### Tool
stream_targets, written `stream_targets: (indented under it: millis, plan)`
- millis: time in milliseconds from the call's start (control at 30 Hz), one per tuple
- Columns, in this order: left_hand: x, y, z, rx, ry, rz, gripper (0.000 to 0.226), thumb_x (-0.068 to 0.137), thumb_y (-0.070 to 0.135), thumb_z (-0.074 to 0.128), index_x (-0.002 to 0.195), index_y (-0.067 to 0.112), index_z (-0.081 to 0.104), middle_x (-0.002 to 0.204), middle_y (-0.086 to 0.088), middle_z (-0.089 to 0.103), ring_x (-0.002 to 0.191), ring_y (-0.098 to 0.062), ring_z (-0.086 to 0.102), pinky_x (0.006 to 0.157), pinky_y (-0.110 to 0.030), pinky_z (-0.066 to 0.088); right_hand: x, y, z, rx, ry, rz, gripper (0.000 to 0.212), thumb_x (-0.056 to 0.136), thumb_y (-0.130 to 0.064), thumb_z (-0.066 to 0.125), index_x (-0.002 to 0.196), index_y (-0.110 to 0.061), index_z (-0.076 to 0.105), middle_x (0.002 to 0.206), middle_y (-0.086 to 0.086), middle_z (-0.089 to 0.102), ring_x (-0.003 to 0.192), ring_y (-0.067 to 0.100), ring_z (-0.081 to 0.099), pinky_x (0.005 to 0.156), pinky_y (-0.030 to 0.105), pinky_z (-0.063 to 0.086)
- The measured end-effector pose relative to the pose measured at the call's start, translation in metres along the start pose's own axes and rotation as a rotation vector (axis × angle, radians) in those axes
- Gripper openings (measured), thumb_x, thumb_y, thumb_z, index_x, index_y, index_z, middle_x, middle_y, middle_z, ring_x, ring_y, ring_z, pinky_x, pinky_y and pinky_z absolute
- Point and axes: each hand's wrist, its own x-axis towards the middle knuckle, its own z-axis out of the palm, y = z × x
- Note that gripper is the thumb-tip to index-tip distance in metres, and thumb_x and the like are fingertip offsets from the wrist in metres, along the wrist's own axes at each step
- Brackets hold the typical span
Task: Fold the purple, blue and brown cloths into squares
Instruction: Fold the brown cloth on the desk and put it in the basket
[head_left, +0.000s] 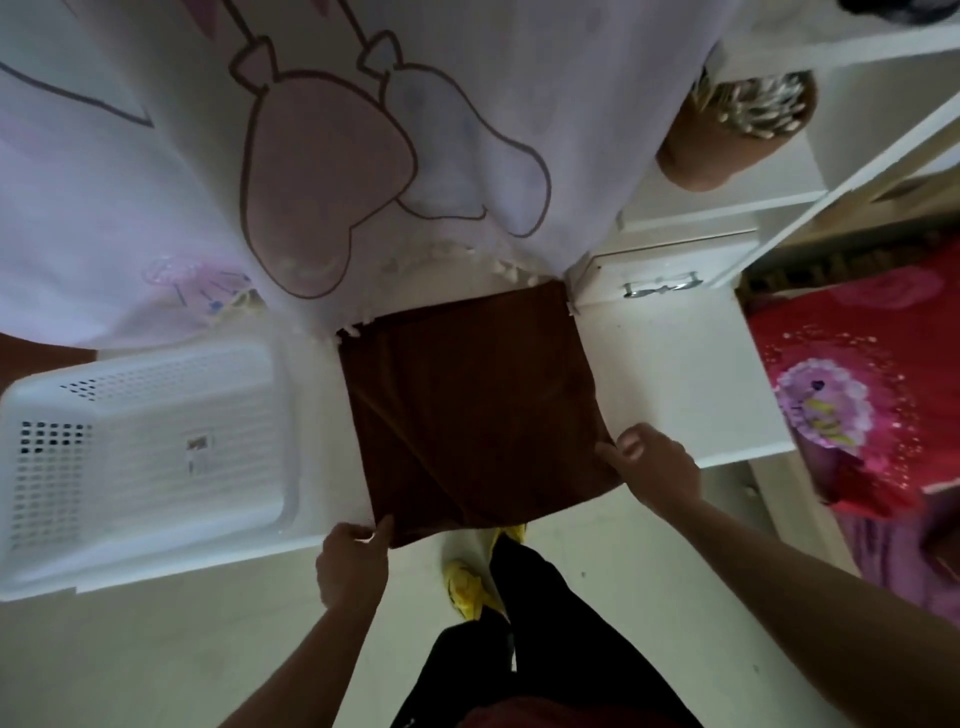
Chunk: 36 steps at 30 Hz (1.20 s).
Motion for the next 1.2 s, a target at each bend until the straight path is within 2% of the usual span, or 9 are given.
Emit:
stream_targets:
  millis: [67,167,300,367,467,633,833,933,1200]
  plan:
    - [-0.002,-0.016,0.003,-0.224,-0.091,-0.167,0.053,0.07,0.047,0.078,0.104,0.009,0.063,0.098,-0.015,0.068,0.096,-0.035,0.063,0.088,-0.046,0.053,-0.015,0.016,0.01,0.062,-0.018,0.014,0.029,0.075,-0.056,0.07,0.079,-0.03,0.058,0.078,-0.011,0.064,0.078,0.016,0.061,0.075,0.032,0.05]
    - [-0.002,-0.021,0.005,-0.519,-0.291,-0.261,0.043,0.076,0.03,0.079,0.109,0.011,0.06,0.112,-0.008,0.059,0.108,-0.028,0.055,0.089,-0.043,0.05,-0.028,0.026,0.021,0.367,-0.003,0.088,0.019,0.074,-0.035,0.078,0.075,-0.023,0.064,0.074,-0.005,0.066,0.076,0.019,0.063,0.071,0.031,0.048]
    - [0.004,-0.016,0.007,-0.596,-0.333,-0.189,0.009,0.08,0.008,0.071,0.087,0.008,0.064,0.097,-0.007,0.063,0.105,-0.026,0.056,0.084,-0.04,0.046,-0.039,0.022,0.02,0.837,0.089,0.167,0.014,0.077,-0.016,0.077,0.076,-0.015,0.063,0.077,0.012,0.071,0.071,0.024,0.069,0.061,0.034,0.051]
    - [0.001,-0.017,0.005,-0.672,-0.344,-0.191,0.006,0.081,0.001,0.064,0.078,0.006,0.061,0.086,-0.01,0.061,0.094,-0.026,0.057,0.078,-0.039,0.049,-0.046,0.019,0.017,0.953,0.123,0.188,0.015,0.082,-0.01,0.072,0.078,-0.013,0.058,0.08,0.015,0.07,0.07,0.025,0.07,0.058,0.032,0.051]
    - [-0.011,-0.025,0.0,-0.766,-0.433,-0.222,0.01,0.083,-0.002,0.058,0.077,0.005,0.056,0.083,-0.013,0.057,0.08,-0.025,0.056,0.07,-0.038,0.051,-0.057,0.023,0.018,0.985,0.136,0.223,0.015,0.085,-0.007,0.067,0.078,-0.012,0.055,0.078,0.013,0.069,0.064,0.022,0.068,0.054,0.029,0.049]
    - [-0.031,-0.038,-0.005,-0.723,-0.621,-0.214,0.018,0.083,-0.009,0.057,0.097,0.003,0.061,0.087,-0.015,0.065,0.076,-0.028,0.061,0.067,-0.035,0.05,-0.072,0.038,0.013,0.93,0.031,0.182,0.013,0.088,-0.005,0.061,0.089,-0.017,0.066,0.076,0.01,0.067,0.057,0.013,0.065,0.055,0.027,0.048]
    - [-0.035,-0.053,-0.013,-0.737,-0.443,-0.312,0.02,0.082,-0.013,0.056,0.101,-0.008,0.062,0.075,-0.018,0.06,0.058,-0.025,0.053,0.042,-0.021,0.048,-0.076,0.059,0.01,0.938,0.044,0.385,0.009,0.086,0.002,0.062,0.095,0.004,0.065,0.069,0.015,0.062,0.05,0.017,0.057,0.042,0.023,0.045]
    - [-0.038,-0.055,-0.017,-0.733,-0.405,-0.335,0.023,0.082,-0.014,0.055,0.104,-0.009,0.061,0.079,-0.02,0.06,0.059,-0.026,0.054,0.04,-0.02,0.048,-0.08,0.06,0.012,0.968,-0.016,0.437,0.008,0.086,0.001,0.062,0.093,0.003,0.062,0.063,0.016,0.057,0.036,0.016,0.05,0.032,0.02,0.038]
    - [-0.029,0.01,-0.049,-1.012,-0.269,-0.19,0.027,0.08,-0.013,0.062,0.095,0.009,0.061,0.082,-0.017,0.061,0.063,-0.022,0.057,0.041,-0.017,0.047,-0.057,0.021,-0.025,1.333,-0.074,0.427,0.009,0.085,0.001,0.062,0.078,-0.001,0.056,0.047,0.008,0.056,0.036,0.013,0.053,0.036,0.019,0.045]
